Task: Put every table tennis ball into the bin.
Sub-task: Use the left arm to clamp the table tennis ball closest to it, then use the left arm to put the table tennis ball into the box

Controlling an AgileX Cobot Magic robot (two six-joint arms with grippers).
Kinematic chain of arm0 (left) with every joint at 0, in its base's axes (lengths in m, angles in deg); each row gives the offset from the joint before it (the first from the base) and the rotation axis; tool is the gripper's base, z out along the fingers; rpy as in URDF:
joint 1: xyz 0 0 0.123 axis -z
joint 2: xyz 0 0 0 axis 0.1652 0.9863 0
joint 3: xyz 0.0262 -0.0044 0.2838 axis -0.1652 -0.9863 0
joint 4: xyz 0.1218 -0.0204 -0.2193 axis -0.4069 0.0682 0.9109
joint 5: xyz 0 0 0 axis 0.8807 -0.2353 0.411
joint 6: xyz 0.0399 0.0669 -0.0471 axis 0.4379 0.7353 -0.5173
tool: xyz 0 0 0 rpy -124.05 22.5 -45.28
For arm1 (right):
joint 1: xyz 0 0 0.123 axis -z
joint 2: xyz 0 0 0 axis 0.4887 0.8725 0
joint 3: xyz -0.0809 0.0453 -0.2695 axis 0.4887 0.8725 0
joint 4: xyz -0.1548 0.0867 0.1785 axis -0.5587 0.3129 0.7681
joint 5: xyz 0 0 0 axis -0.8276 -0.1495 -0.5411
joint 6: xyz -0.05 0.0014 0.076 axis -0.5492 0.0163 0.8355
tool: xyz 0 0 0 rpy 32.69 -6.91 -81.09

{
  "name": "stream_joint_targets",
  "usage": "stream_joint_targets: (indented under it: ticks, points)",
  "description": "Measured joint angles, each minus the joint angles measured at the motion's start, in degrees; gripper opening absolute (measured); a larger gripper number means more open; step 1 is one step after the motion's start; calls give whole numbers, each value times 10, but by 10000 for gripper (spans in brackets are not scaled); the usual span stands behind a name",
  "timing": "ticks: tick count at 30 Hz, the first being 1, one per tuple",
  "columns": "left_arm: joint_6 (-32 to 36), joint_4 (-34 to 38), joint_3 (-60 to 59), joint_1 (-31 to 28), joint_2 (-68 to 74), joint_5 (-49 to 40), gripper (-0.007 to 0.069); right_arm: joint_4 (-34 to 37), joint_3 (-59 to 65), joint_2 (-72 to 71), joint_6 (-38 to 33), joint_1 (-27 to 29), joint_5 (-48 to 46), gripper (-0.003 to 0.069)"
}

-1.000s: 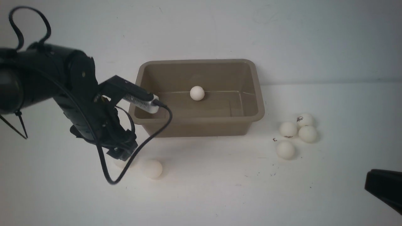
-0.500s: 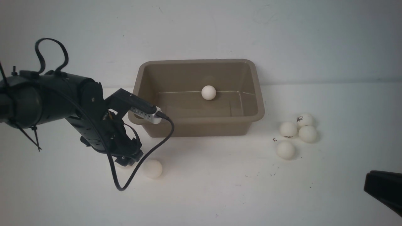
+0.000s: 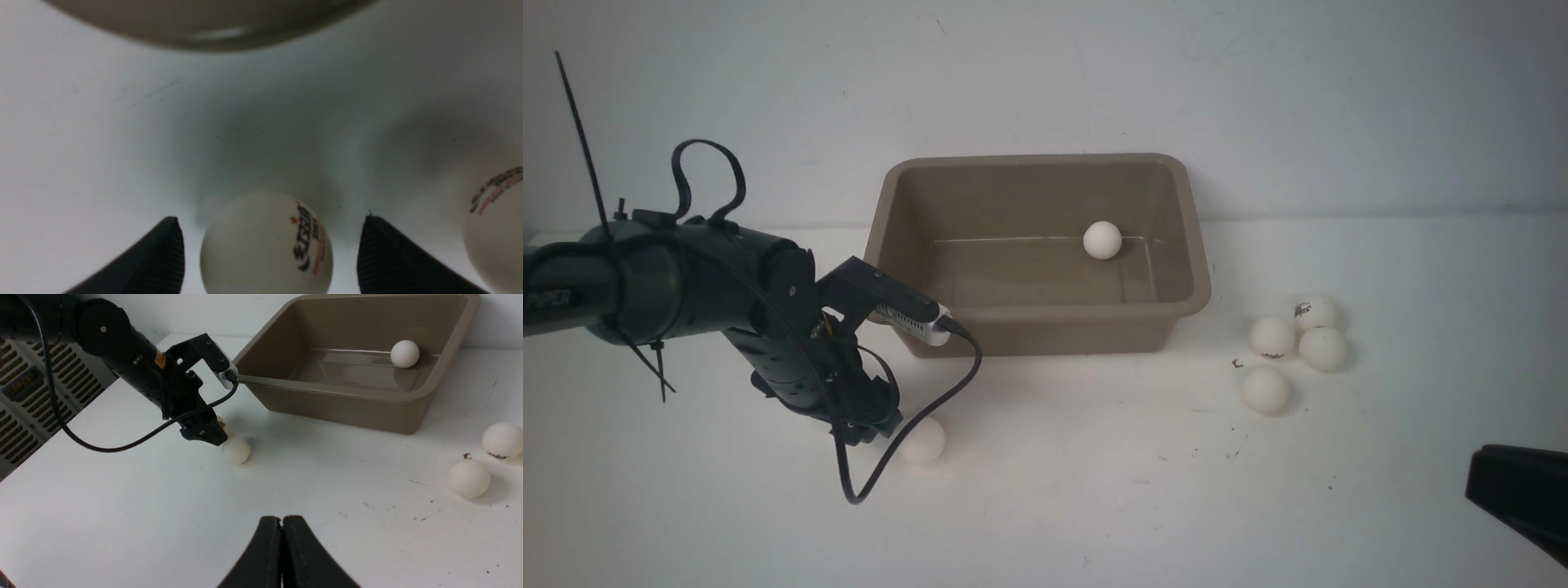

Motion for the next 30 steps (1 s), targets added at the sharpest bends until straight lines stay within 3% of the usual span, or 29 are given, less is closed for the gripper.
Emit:
stream_joint_targets:
  ticks: [6, 15, 21, 30]
  points:
    - [-24, -1, 0, -16, 14, 12, 350, 3, 0, 0, 0, 0, 0, -8]
    - [-125, -69, 3, -55, -65, -53, 346, 4, 0, 0, -1, 0, 0, -8]
    - [-139, -70, 77, -19, -176, 14, 346, 4, 0, 0, -2, 0, 4, -8]
    - [-131, -67, 196, 53, -18, -3, 346, 4, 0, 0, -2, 0, -2, -8]
